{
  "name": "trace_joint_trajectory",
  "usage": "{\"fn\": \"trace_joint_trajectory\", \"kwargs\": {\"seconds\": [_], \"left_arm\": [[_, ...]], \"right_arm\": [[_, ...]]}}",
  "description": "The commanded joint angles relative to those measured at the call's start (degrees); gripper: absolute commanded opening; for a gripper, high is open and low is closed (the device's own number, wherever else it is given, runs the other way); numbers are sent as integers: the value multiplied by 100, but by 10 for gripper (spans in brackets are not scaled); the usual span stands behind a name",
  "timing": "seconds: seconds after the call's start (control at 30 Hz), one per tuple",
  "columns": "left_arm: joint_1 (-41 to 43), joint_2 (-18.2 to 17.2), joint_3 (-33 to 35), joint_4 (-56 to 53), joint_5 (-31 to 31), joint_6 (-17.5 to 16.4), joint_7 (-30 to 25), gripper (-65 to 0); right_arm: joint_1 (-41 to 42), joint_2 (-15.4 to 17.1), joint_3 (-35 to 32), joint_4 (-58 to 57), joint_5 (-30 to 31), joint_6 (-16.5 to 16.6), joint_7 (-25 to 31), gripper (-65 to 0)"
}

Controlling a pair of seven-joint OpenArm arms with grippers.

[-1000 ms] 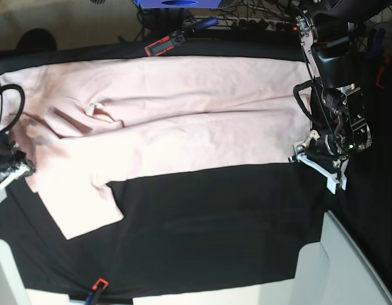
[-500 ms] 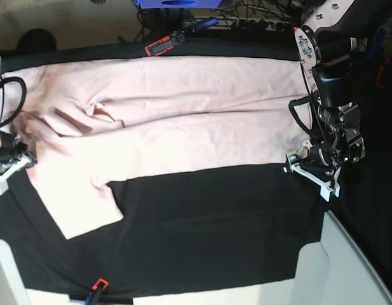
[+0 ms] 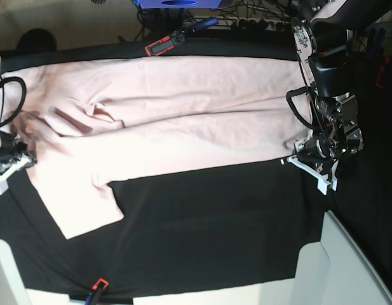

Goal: Fold the T-shirt properly
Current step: 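Move the left gripper to the folded edge and grasp it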

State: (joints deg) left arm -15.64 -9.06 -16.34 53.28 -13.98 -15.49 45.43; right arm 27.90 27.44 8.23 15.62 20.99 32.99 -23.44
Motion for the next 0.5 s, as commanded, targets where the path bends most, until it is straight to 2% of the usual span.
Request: {"fn": "trace_joint_trajectory", "kwargs": {"seconds": [0.0, 0.13, 0.27, 0.47], "left_arm": [[-67, -65, -6, 206, 22, -12, 33, -650], [144, -57, -6, 936, 13, -12, 59, -650], [197, -39, -6, 1613, 13, -12, 569, -650], [206, -30, -6, 2281, 13, -12, 912, -650]], "right_arm": [[142, 126, 8, 87, 68, 46, 80, -650], [142, 126, -1, 87, 68, 46, 80, -650], [142, 126, 17, 87, 68, 46, 80, -650], [159, 126, 25, 87, 85, 46, 80, -650]]}}
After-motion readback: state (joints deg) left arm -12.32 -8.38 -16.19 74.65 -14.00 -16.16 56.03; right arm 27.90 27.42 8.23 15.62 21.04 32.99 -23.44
